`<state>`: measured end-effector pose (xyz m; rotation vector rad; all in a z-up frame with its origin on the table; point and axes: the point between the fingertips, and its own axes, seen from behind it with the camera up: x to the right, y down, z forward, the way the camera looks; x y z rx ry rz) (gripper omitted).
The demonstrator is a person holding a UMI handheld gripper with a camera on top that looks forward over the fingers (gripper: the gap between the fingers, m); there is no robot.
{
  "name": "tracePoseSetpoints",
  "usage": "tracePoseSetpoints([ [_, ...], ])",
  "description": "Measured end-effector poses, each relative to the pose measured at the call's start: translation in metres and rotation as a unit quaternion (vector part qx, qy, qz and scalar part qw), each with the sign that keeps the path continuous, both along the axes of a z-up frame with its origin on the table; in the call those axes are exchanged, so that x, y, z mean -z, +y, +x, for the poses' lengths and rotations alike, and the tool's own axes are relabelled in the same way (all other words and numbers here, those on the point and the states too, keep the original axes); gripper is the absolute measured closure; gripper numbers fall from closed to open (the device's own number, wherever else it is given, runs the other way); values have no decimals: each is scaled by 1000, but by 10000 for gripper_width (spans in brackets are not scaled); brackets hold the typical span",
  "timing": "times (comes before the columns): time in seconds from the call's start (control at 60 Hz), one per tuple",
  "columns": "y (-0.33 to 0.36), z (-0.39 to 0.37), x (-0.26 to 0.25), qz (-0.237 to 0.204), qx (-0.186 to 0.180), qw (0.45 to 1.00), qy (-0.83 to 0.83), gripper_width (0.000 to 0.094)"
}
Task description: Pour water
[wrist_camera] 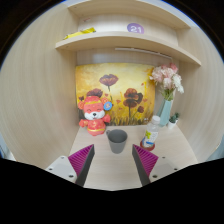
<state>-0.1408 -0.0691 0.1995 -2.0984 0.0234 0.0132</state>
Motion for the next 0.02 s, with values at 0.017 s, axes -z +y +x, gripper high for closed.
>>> tracePoseSetpoints([
  [0.017,0,-1,-1,0,-1,1000,-1,159],
])
